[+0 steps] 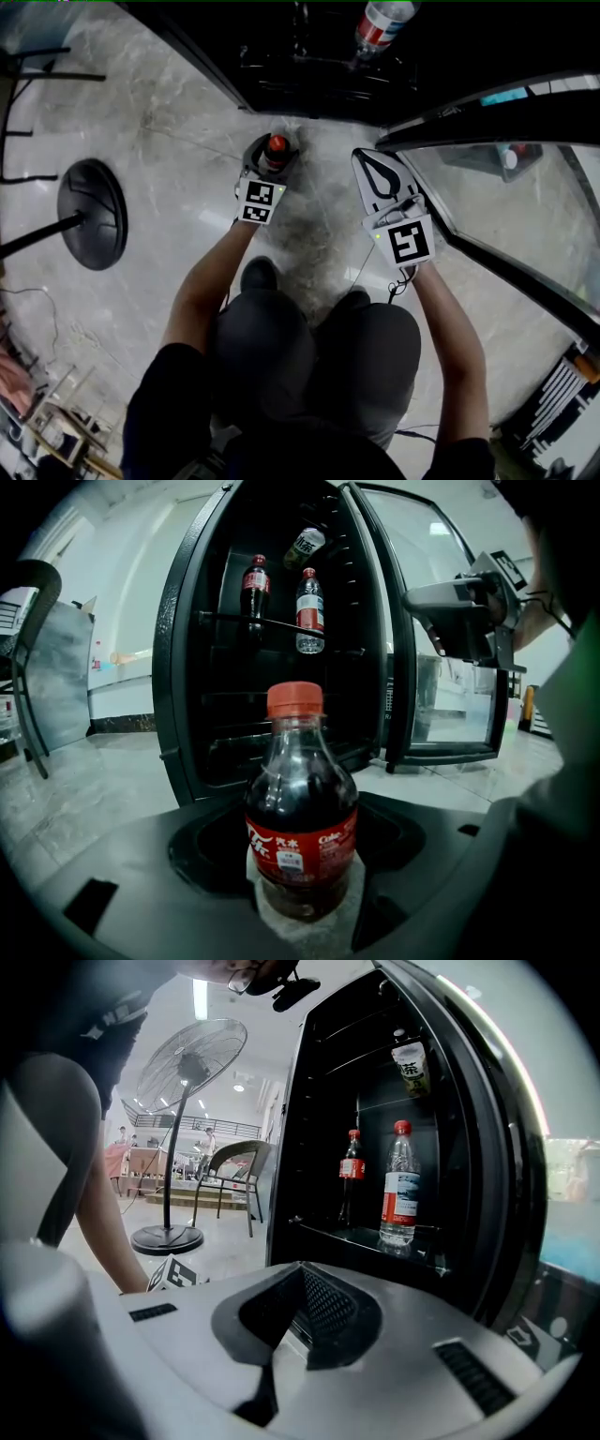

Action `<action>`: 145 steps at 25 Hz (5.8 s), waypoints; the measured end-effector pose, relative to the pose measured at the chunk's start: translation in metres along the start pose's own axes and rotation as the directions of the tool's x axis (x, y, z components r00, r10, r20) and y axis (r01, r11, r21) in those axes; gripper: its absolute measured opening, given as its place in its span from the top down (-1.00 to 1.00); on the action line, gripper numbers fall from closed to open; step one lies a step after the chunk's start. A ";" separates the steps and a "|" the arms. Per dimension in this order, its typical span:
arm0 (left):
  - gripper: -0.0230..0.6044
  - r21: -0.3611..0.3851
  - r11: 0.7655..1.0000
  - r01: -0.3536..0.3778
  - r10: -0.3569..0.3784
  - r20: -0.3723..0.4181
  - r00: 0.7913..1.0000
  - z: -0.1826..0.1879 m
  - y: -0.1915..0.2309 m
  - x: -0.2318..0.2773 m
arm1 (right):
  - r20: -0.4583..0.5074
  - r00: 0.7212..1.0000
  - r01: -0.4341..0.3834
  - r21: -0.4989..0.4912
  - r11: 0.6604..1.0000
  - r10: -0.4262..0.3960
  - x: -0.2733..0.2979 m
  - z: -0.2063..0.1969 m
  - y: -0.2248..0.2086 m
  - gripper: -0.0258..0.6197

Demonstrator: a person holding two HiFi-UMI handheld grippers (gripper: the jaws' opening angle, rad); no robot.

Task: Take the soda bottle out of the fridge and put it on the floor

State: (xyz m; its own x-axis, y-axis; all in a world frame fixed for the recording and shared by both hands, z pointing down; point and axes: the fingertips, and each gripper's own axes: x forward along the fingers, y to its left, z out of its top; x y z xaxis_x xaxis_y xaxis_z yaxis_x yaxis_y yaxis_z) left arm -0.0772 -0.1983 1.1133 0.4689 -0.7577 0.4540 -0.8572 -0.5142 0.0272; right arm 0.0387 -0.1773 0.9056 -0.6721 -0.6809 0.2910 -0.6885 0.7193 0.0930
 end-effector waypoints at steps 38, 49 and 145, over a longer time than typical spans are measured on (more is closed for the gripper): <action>-0.09 0.086 0.996 -0.022 0.015 0.081 0.997 -0.005 -0.008 -0.011 | -0.002 1.000 -0.002 0.018 1.000 0.002 -0.001 -0.020 0.008 0.86; -0.09 0.113 0.993 -0.010 -0.004 0.115 0.993 0.008 -0.009 -0.030 | -0.003 1.000 0.000 0.030 1.000 0.000 -0.001 -0.027 0.009 0.86; 0.85 0.035 0.976 -0.214 0.174 0.464 0.869 0.825 -0.039 -0.559 | 0.132 0.921 0.343 0.169 0.924 -0.366 -0.349 0.714 -0.046 0.86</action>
State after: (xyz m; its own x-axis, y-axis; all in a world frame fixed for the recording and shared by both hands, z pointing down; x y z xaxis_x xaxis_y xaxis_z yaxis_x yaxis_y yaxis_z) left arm -0.1306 -0.0863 0.1234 0.3570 -0.9340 -0.0142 -0.9297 -0.3538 -0.1022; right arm 0.1102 -0.0707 0.1196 -0.4033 -0.9086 0.1083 -0.9126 0.4080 0.0245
